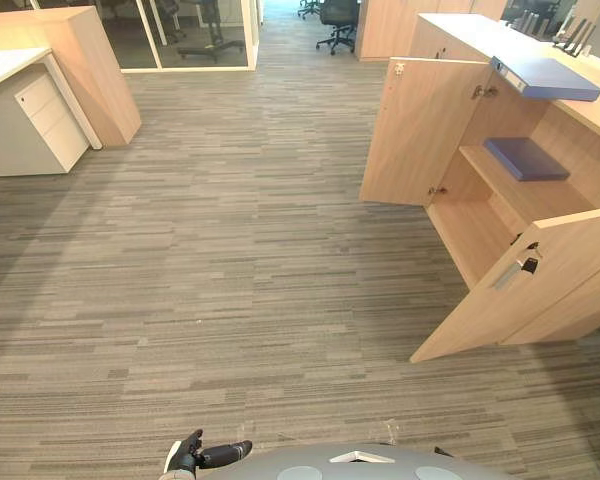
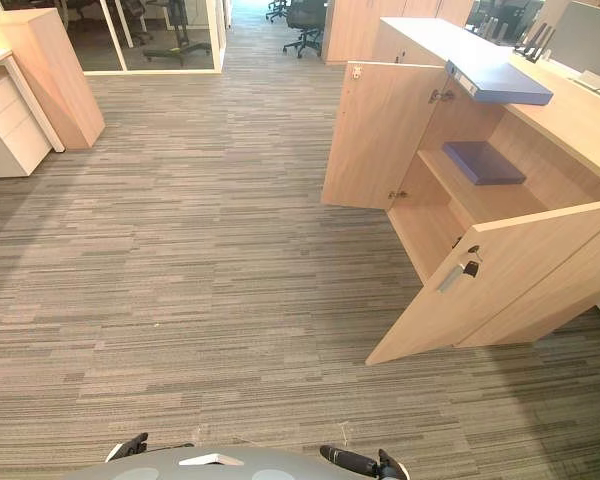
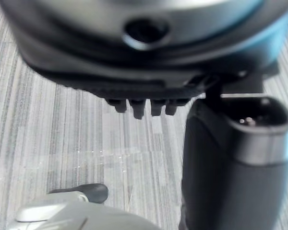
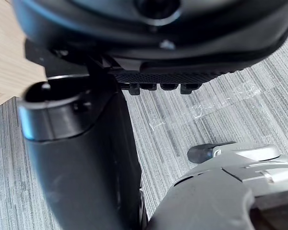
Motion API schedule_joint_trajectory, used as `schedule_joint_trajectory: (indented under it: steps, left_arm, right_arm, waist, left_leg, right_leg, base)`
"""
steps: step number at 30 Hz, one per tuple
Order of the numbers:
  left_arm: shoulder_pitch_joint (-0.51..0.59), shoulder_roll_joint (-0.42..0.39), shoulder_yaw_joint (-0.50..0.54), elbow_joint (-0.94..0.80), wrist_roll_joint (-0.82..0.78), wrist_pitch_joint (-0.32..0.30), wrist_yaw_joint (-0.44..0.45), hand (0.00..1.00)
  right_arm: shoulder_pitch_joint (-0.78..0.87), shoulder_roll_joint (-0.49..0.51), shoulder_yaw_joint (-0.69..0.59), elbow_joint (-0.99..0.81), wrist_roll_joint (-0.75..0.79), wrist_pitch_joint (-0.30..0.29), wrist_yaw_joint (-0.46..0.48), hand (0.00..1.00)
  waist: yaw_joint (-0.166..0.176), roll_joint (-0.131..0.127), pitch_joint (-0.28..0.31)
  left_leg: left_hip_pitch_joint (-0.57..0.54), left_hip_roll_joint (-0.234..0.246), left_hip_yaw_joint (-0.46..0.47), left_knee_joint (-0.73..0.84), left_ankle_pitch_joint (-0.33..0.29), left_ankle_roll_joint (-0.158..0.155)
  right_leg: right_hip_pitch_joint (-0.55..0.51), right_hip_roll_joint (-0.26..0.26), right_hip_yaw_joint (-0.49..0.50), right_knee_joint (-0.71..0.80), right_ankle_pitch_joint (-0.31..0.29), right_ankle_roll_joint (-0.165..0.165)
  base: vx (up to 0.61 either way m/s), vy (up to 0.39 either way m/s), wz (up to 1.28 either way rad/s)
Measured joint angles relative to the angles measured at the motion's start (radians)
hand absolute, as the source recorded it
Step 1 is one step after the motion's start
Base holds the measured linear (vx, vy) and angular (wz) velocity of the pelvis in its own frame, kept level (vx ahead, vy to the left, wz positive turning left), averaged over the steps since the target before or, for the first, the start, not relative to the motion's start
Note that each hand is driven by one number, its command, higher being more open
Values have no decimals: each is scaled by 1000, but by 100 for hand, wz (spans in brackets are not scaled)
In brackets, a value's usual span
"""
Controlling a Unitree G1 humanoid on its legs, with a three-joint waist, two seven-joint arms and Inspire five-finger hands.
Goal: Walk over to the cabinet, pick up the folder, carry it to the office cabinet, place the folder inside the office cabinet, then close the office cabinet door
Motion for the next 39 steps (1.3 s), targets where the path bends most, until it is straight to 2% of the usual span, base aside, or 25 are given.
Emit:
schedule_joint_trajectory:
  steps: [10,39]
  left_arm:
    - [1,1,-3,-1,-4,-16,-5,100]
    - [2,13,-21,-1,-2,-20,-5,100]
  right_arm:
    - [-1,2,-7,0,1,0,0,100]
    - [-2,15,-36,3,8,0,-5,100]
  waist:
    - [3,-3,7]
    - [7,-16,10]
  left_leg:
    - [17,-8,-8,-32,24,2]
    - [19,-12,-10,-36,26,4]
  right_leg:
    - [7,-9,-13,-3,-6,9]
    - [7,-13,-14,-6,-6,9]
  base:
    - [-46,-5,4]
    - [-17,-5,0]
